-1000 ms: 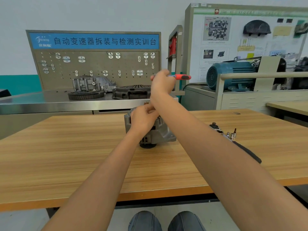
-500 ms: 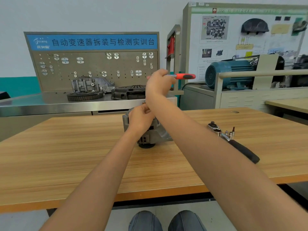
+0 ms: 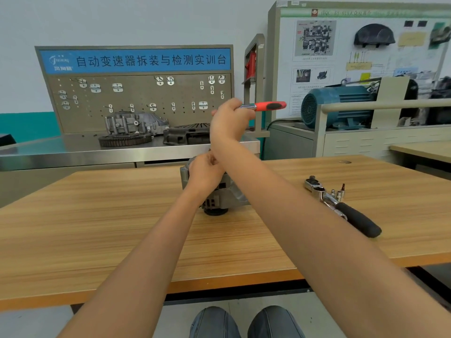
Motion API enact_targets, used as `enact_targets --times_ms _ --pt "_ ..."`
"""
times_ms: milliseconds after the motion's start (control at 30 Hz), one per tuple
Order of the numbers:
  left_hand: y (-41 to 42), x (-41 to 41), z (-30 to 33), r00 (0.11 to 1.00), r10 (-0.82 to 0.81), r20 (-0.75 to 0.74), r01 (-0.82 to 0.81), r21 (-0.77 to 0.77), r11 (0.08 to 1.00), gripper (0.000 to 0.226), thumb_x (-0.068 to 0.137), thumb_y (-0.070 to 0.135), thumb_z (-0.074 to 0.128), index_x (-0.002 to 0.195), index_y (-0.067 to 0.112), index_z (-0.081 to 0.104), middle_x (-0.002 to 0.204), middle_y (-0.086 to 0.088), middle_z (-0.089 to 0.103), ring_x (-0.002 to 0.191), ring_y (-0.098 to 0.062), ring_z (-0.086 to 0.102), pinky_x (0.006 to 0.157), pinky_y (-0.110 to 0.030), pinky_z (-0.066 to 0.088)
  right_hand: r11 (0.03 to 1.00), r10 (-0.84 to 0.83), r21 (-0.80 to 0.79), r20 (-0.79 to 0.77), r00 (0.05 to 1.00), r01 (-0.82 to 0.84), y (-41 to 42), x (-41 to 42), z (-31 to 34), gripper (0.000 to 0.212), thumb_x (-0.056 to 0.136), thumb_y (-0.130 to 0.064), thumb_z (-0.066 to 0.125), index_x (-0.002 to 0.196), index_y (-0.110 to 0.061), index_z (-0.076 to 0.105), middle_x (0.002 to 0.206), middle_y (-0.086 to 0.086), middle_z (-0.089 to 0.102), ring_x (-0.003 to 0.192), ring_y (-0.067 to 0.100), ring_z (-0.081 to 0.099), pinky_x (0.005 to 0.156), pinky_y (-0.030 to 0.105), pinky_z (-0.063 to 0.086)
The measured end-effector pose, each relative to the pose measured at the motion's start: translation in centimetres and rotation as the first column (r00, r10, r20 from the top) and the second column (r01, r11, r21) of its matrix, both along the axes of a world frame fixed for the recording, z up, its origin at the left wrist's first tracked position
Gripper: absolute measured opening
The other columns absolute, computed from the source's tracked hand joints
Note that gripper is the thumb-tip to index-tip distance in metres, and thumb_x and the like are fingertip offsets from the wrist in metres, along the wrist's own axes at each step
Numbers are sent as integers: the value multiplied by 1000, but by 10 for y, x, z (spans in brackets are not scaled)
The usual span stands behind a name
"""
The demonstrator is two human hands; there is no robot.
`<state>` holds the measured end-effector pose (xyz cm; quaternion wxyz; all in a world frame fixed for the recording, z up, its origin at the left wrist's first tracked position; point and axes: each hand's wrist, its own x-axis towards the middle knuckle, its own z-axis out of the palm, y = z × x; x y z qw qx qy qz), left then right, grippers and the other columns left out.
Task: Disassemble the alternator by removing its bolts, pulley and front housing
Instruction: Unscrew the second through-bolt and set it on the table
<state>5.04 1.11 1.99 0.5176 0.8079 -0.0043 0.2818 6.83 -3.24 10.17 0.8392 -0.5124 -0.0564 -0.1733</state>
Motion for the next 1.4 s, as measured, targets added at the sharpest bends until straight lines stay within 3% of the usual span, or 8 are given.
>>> enact_targets --times_ms 233,400,500,733,933,1167,1300,1400 --pt "1 -3 -1 988 -148 33 148 2 989 14 92 30 57 99 25 68 69 15 69 52 11 51 61 -18 40 824 518 -167 -169 839 -542 -19 12 12 19 96 -21 31 86 -13 46 43 -8 45 31 5 21 39 19 17" --pt "3 0 0 999 -33 -9 33 -10 999 33 90 3 51 61 20 49 45 13 52 45 -1 40 39 -11 30 986 135 -100 -18 991 -136 -1 -3 1 21 100 -21 29 85 -12 41 58 -2 52 37 6 35 38 19 32" --pt "1 0 0 1000 -13 -7 13 8 1000 29 89 5 52 63 19 50 52 10 51 45 1 43 41 -11 32 998 55 -30 -25 998 -56 2 0 2 19 101 -22 28 96 -8 39 63 0 50 48 11 42 45 24 34" --pt "1 -2 -1 987 -153 50 155 -43 987 13 91 27 60 89 19 69 81 12 72 84 -2 65 87 -27 47 768 610 -115 -170 774 -630 -27 16 12 30 97 -21 27 79 -13 49 40 -9 41 29 4 21 39 18 19" --pt "-1 2 -3 995 -74 72 78 -54 996 7 89 12 60 89 12 68 46 19 56 42 6 45 47 -9 34 995 86 -50 -66 994 -90 -10 4 6 18 100 -20 28 92 -9 40 64 1 55 43 8 37 30 14 28" --pt "1 0 -2 989 -139 49 142 -48 989 15 92 29 59 98 22 70 88 7 74 85 2 65 83 -20 47 790 532 -231 -203 822 -568 -20 11 16 19 96 -19 29 90 -14 46 43 -8 45 31 4 23 38 18 20" --pt "2 2 -2 995 -83 50 85 -44 995 30 91 9 55 65 24 56 43 19 57 39 7 46 39 -5 31 946 243 -198 -87 966 -256 -5 -1 7 22 99 -20 29 82 -14 41 58 -2 52 35 6 33 37 19 27" --pt "2 4 -2 999 -25 31 26 -32 999 37 87 2 54 56 22 47 35 18 47 37 3 43 37 -7 29 990 80 -111 -59 995 -86 2 -2 7 18 101 -21 27 95 -8 38 67 2 55 45 9 37 41 20 30"
